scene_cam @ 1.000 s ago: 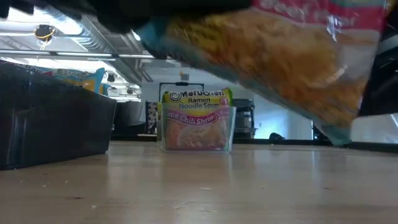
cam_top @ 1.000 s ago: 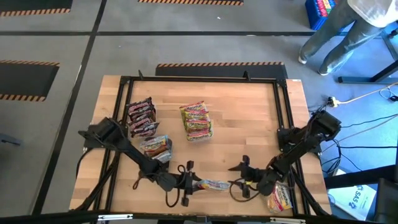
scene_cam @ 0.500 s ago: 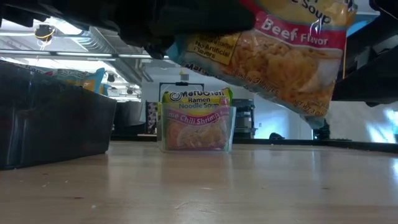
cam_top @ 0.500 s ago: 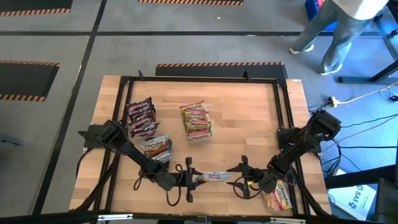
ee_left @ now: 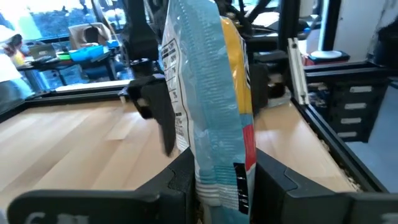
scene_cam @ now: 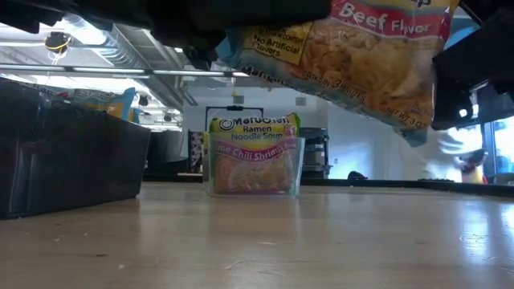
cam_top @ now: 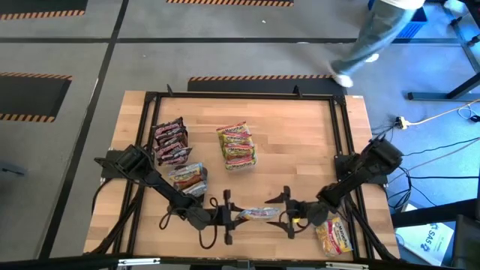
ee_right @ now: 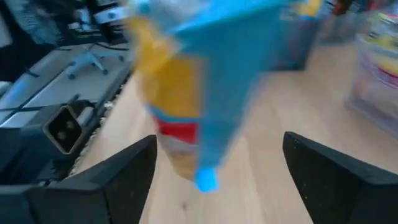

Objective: Sort Maruchan noodles
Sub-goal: Put the blue noodle pack into the black bin

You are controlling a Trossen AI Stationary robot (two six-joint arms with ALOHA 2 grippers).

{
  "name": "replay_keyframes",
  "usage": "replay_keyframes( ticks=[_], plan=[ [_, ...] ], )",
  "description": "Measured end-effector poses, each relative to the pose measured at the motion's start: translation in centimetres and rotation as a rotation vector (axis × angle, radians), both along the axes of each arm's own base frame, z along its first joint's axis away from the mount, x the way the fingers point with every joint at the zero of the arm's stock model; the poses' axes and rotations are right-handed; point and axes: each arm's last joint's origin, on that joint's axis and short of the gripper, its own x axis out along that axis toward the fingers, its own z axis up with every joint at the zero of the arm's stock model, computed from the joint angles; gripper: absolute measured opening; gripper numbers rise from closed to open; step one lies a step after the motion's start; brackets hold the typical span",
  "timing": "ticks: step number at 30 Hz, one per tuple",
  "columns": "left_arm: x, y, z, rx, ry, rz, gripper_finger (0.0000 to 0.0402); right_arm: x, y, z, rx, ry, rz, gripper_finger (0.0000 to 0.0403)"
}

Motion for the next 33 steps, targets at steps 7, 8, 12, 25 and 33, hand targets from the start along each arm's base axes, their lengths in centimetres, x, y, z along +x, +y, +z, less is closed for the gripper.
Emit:
replay_keyframes(
  ticks=[7,8,12,25,33],
  plan=[
    [0.0,0.1,0.0,-0.010,-0.005,0.033,0.0096,1.2,-0.1,0.3,-0.049,-0.160,0.023,0.0304],
    [0.0,0.1,0.1,-0.013,-0.009,0.031,0.0096,1.6,-0.1,0.5,-0.056,-0.180,0.019,0.0298],
    [0.0,0.1,0.3,-0.030,-0.032,0.022,0.0096,3.1,0.2,0.9,-0.095,-0.209,0.040,0.0271],
    [0.0,-0.1,0.8,-0.031,-0.056,0.010,0.0096,3.3,1.8,2.0,-0.216,-0.243,0.018,0.0116],
    [-0.3,-0.4,1.2,-0.035,-0.061,0.006,0.0138,3.3,1.8,2.0,-0.227,-0.240,0.013,0.0096]
  ],
)
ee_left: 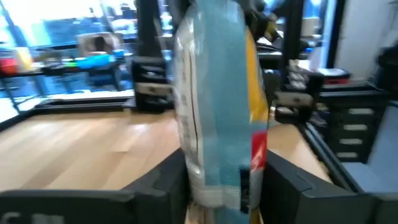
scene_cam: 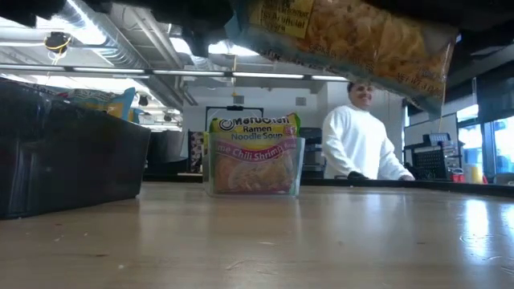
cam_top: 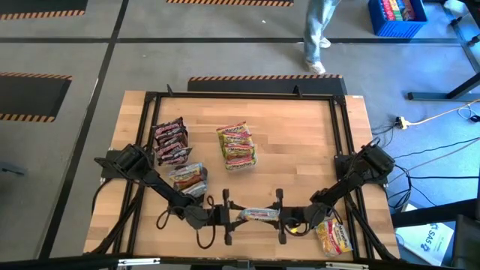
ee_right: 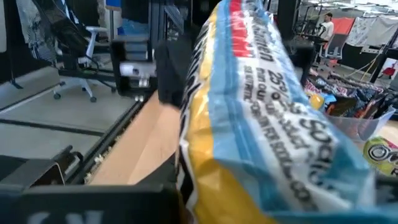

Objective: Sort Maruchan noodles
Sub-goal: Put the blue noodle pack into the black bin

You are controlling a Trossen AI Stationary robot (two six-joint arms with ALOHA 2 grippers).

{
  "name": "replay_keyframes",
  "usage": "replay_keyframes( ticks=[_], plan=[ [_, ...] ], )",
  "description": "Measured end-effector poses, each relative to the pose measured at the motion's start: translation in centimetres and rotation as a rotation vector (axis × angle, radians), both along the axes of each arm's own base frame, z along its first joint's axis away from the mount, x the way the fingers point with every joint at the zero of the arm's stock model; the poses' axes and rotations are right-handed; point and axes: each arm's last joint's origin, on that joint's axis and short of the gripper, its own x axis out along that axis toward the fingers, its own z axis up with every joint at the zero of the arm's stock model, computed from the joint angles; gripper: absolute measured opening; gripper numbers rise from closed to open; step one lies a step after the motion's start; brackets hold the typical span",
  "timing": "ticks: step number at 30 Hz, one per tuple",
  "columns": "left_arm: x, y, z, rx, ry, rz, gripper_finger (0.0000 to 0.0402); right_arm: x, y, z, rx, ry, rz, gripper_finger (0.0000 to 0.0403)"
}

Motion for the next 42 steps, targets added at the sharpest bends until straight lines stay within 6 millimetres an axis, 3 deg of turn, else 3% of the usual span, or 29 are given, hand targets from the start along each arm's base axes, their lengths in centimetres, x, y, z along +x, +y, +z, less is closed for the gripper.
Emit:
replay_keyframes(
  ticks=[6,8,11,16,21,28,33,35,39,42],
  plan=[
    [-2.1,-0.7,2.5,-0.077,-0.054,0.302,0.0188,0.0,-0.1,-0.2,-0.011,0.014,-0.013,0.0095],
    [-2.7,-1.2,3.1,-0.074,-0.061,0.327,0.0191,0.0,-0.1,-0.4,-0.023,0.032,-0.006,0.0095],
    [-3.2,-1.8,3.4,-0.028,-0.052,0.286,0.0191,0.0,0.0,-0.6,-0.023,0.054,-0.001,0.0095],
    [-3.1,-2.3,3.6,-0.090,-0.082,0.109,0.0190,0.0,-0.1,-0.9,0.003,0.087,0.001,0.0095],
    [-2.7,-2.6,3.1,-0.058,0.007,-0.188,0.0190,1.0,0.4,-1.0,-0.003,0.162,0.024,0.0094],
    [-3.3,-2.9,2.7,-0.050,0.182,-0.451,0.0190,2.9,1.1,-0.4,-0.058,0.280,0.029,0.0094],
    [-4.2,-3.8,2.3,0.028,0.214,-0.482,0.0190,3.4,1.7,0.3,-0.043,0.288,0.052,0.0094],
    [-4.4,-3.8,2.3,0.045,0.209,-0.398,0.0190,3.4,1.7,0.3,-0.049,0.302,0.055,0.0097],
    [-4.5,-3.4,5.1,0.057,0.222,-0.264,0.0190,3.6,1.5,0.1,-0.030,0.322,0.048,0.0095],
    [-3.8,-2.9,7.0,0.057,0.329,-0.205,0.0190,3.8,1.1,0.0,-0.014,0.332,0.042,0.0094]
  ],
)
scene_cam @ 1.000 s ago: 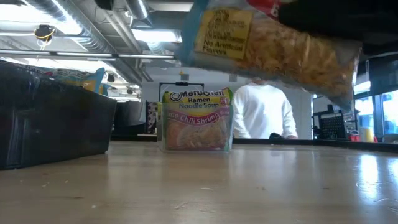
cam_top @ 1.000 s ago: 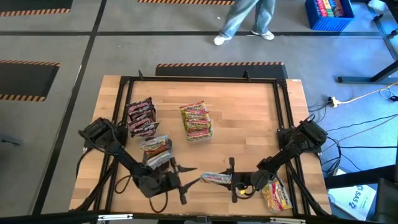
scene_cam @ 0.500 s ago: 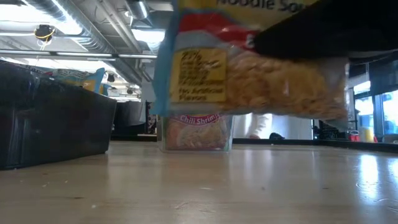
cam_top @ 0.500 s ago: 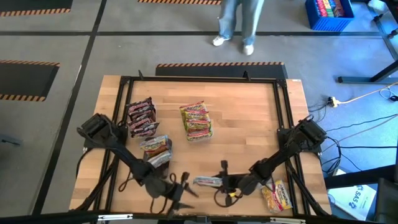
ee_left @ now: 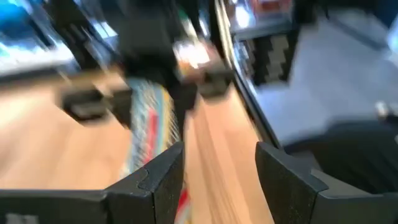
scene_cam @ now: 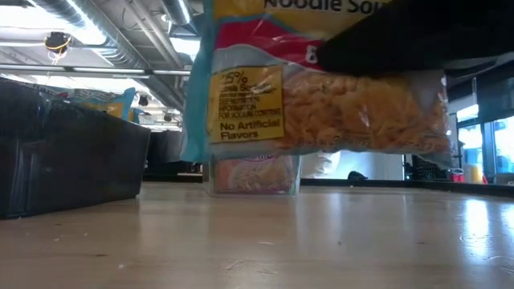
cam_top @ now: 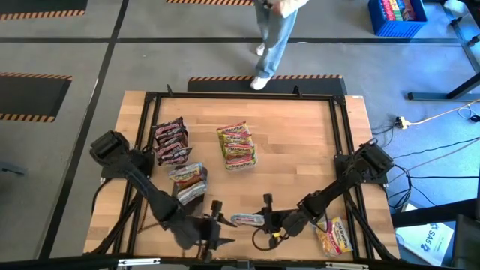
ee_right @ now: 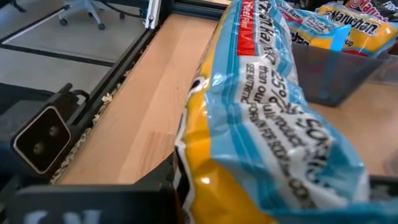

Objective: Sort Maruchan noodles
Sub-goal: Put the blue noodle pack into the black bin

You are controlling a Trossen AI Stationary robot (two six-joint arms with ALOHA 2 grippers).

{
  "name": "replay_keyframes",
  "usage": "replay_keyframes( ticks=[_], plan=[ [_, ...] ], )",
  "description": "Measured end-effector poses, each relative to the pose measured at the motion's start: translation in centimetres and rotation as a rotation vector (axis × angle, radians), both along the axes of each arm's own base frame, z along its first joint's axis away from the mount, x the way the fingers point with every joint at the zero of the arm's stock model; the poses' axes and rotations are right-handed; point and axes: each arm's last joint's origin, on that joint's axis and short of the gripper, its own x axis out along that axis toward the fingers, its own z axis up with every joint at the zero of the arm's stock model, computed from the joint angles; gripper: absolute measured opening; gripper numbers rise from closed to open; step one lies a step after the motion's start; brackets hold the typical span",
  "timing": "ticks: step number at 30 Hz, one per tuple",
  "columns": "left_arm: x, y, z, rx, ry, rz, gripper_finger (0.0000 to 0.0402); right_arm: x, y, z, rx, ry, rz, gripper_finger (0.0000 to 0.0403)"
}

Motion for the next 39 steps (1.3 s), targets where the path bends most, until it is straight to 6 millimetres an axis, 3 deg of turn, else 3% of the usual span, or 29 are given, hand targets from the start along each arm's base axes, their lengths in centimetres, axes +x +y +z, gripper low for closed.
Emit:
replay_keyframes(
  ticks=[3,7,14,20,26,30,36,39],
  plan=[
    [1.9,1.3,-0.1,-0.037,0.167,-0.003,0.0198,0.3,-0.4,0.0,0.009,0.004,-0.006,0.0096],
    [3.9,2.8,1.3,-0.080,0.234,0.026,0.0226,0.3,-0.4,0.0,0.011,0.007,-0.005,0.0095],
    [4.9,3.6,4.0,-0.073,0.274,0.054,0.0253,0.3,-0.4,-0.1,0.010,0.014,-0.002,0.0095],
    [6.9,4.6,0.6,-0.092,0.380,0.059,0.0249,0.3,-0.4,0.0,0.012,0.005,-0.012,0.0095],
    [7.8,5.3,-0.6,-0.142,0.428,0.056,0.0245,0.3,-0.4,0.0,0.017,-0.001,-0.012,0.0095],
    [8.0,5.6,-0.6,-0.166,0.444,0.037,0.0210,0.3,-0.4,0.0,0.028,0.000,-0.018,0.0096],
    [8.1,5.7,-0.6,-0.211,0.471,0.008,0.0111,0.5,-0.5,0.1,0.049,0.001,-0.003,0.0098],
    [8.1,5.7,-0.6,-0.210,0.471,0.000,0.0063,0.5,-0.4,0.2,0.067,-0.004,0.014,0.0119]
  ],
)
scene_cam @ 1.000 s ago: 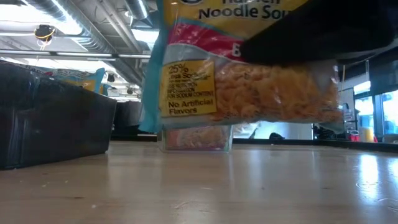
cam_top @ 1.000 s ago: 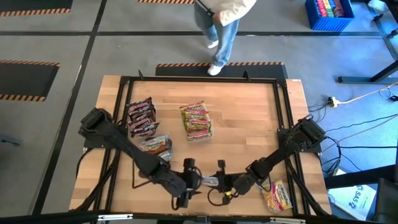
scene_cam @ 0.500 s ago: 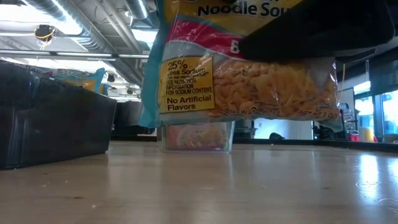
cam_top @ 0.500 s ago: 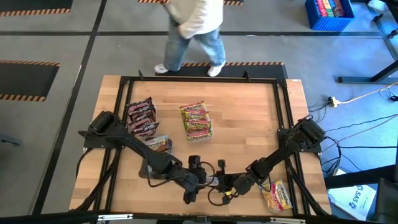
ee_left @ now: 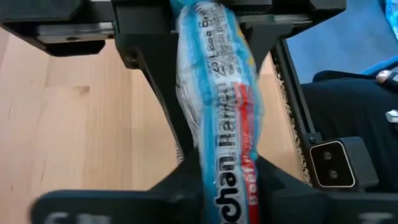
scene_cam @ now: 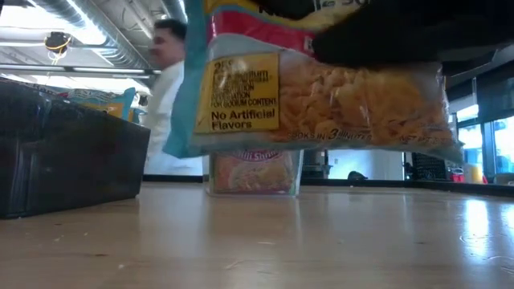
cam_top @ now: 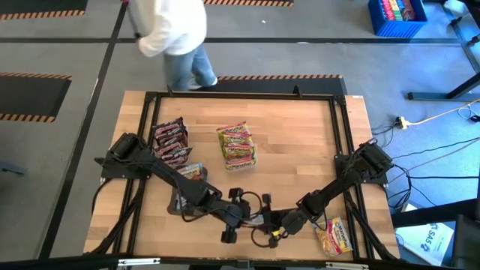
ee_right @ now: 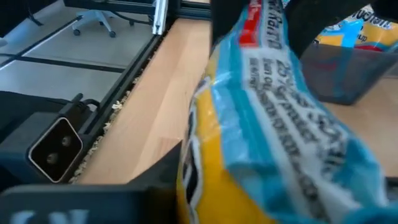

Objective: Sort Maruchan noodles
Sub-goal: Put the blue noodle pack into the black bin

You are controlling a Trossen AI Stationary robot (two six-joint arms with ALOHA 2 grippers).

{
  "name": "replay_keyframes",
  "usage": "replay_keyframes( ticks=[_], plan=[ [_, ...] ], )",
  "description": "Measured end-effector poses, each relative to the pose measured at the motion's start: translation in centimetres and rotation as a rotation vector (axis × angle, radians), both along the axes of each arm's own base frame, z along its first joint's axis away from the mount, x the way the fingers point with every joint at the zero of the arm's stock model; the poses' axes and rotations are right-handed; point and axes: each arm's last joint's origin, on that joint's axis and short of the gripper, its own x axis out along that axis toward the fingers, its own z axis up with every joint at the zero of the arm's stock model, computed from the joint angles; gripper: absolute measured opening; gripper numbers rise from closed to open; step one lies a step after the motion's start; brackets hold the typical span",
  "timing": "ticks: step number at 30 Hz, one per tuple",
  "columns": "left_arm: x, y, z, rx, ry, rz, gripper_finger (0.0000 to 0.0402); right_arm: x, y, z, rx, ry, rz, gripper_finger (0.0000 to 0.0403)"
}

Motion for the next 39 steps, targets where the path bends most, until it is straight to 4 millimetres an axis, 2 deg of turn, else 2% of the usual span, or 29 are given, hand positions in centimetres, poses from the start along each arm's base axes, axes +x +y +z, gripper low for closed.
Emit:
replay_keyframes(
  ticks=[3,8,13,17,26,32,39],
  plan=[
    [-0.1,0.0,0.0,0.000,0.006,-0.003,0.0031,0.0,0.1,0.0,0.000,-0.002,0.000,0.0168],
    [-1.5,-0.5,1.1,0.022,0.033,-0.016,0.0030,-0.8,0.6,1.2,0.002,0.001,0.061,0.0251],
    [-4.0,-1.0,3.0,0.080,0.050,0.030,0.0036,-2.3,1.4,2.9,-0.042,-0.006,0.074,0.0292],
    [-6.6,-1.6,4.8,0.090,0.068,0.053,0.0033,-3.3,2.2,2.9,-0.085,0.003,0.082,0.0299],
    [-13.3,-1.8,8.3,0.106,0.111,0.218,0.0036,-3.2,2.0,2.8,-0.070,0.025,0.076,0.0300],
    [-16.6,-2.2,7.9,0.139,0.224,0.342,0.0037,-3.2,2.0,2.7,-0.071,0.025,0.069,0.0300],
    [-18.0,-2.5,5.7,0.146,0.275,0.424,0.0038,-3.2,1.9,2.7,-0.078,0.027,0.059,0.0301]
  ],
)
